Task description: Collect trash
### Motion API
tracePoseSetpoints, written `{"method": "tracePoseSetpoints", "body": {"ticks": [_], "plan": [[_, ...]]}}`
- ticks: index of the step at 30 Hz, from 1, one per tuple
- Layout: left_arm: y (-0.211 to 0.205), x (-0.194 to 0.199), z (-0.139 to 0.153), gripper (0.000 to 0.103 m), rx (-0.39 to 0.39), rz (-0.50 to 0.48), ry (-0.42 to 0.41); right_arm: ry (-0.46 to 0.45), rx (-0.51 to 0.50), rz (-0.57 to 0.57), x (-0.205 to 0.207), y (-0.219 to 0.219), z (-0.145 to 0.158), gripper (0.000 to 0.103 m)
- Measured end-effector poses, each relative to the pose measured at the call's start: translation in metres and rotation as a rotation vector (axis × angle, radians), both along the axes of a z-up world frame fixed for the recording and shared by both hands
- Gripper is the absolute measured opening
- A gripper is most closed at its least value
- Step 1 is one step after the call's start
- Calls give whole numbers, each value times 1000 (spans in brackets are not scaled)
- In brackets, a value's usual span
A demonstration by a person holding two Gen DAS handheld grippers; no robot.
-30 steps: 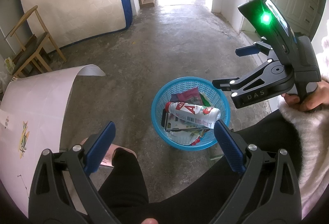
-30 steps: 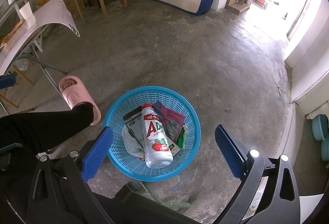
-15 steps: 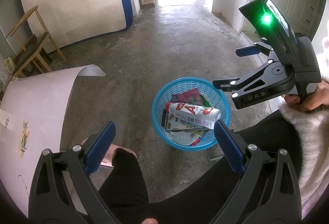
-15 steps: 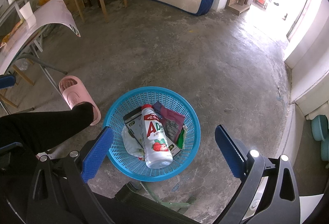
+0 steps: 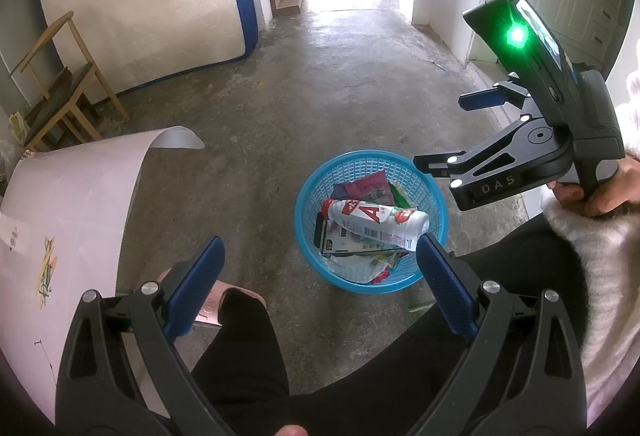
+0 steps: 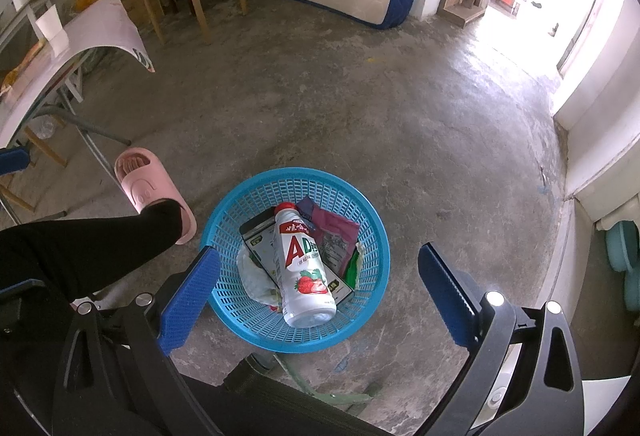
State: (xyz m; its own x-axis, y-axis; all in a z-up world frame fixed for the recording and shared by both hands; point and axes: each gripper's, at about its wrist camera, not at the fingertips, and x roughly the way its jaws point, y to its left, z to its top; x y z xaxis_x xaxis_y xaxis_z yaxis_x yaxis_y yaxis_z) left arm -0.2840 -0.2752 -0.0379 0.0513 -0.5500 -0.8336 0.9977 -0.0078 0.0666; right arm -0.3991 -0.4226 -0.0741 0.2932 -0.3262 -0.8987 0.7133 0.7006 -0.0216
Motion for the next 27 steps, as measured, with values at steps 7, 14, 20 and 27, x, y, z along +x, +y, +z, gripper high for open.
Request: {"method": "tracePoseSetpoints", "body": {"ticks": [7, 14, 20, 27], "plan": [[0, 0, 0, 92, 0, -1, -1, 2, 2, 0, 0, 0, -1, 96], [0, 0, 0, 92, 0, -2, -1, 0, -1, 1, 0, 0, 0, 96], [0, 0, 0, 92, 0, -3, -2, -1, 0, -2, 0, 0, 0, 96], [1, 1, 0, 92, -2, -3, -2, 0, 0, 0, 0, 0, 0, 96]]}}
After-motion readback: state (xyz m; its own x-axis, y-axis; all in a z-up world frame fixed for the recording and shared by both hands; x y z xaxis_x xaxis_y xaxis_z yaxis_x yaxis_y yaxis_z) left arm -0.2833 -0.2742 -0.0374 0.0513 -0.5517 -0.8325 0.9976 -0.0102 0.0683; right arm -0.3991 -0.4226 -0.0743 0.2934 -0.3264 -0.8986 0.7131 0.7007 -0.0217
